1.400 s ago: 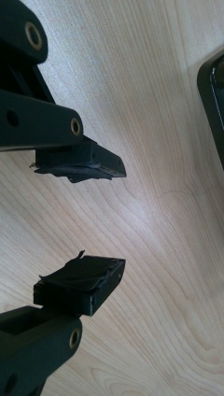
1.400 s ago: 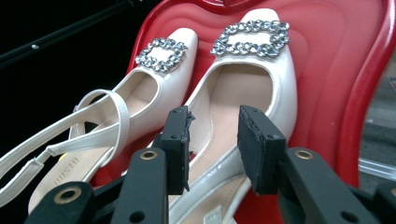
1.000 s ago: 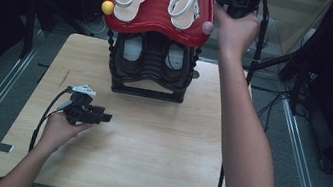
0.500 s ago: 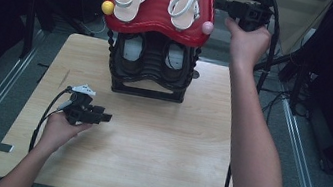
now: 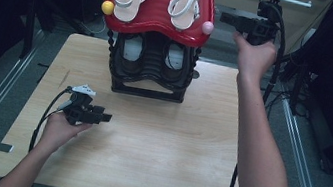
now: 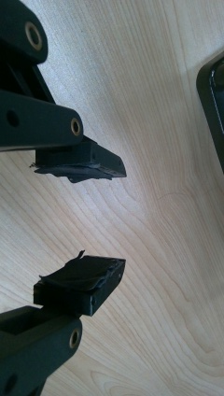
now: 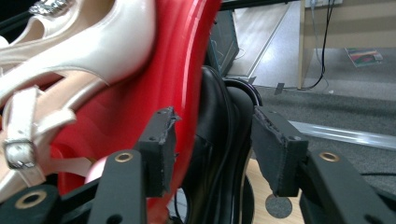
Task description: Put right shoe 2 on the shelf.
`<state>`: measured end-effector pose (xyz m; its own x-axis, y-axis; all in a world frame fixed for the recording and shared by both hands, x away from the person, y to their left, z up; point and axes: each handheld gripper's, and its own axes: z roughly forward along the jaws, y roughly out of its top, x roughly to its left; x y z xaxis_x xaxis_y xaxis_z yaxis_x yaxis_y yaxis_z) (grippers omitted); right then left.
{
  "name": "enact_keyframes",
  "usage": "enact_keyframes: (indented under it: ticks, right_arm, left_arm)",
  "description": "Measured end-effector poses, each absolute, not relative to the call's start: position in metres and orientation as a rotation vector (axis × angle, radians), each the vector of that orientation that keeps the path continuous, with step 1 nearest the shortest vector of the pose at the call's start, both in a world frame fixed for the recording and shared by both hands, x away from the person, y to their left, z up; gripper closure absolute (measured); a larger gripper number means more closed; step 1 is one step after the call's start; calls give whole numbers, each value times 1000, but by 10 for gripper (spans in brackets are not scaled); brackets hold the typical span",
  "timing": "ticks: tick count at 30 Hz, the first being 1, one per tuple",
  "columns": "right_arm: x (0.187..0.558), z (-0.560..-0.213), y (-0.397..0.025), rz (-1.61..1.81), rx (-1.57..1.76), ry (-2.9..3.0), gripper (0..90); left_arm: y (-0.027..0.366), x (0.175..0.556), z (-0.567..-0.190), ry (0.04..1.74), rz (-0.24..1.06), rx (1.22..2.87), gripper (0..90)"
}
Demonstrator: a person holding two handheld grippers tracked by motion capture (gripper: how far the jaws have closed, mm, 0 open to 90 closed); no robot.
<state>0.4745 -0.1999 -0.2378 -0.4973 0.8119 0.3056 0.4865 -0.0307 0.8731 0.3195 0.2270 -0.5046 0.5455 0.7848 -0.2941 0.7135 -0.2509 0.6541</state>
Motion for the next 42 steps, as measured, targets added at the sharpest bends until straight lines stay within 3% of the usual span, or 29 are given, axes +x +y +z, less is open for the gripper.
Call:
enact_keyframes:
  ticks: [21,42]
  right_arm:
    - [462,-291,-223,1515,1397,1987,486]
    - [438,-345,-214,1510,1377,2079,487]
  left_arm:
    - [227,319,-505,1211,129,1998,501]
    - [227,320,-505,1207,127,2004,494]
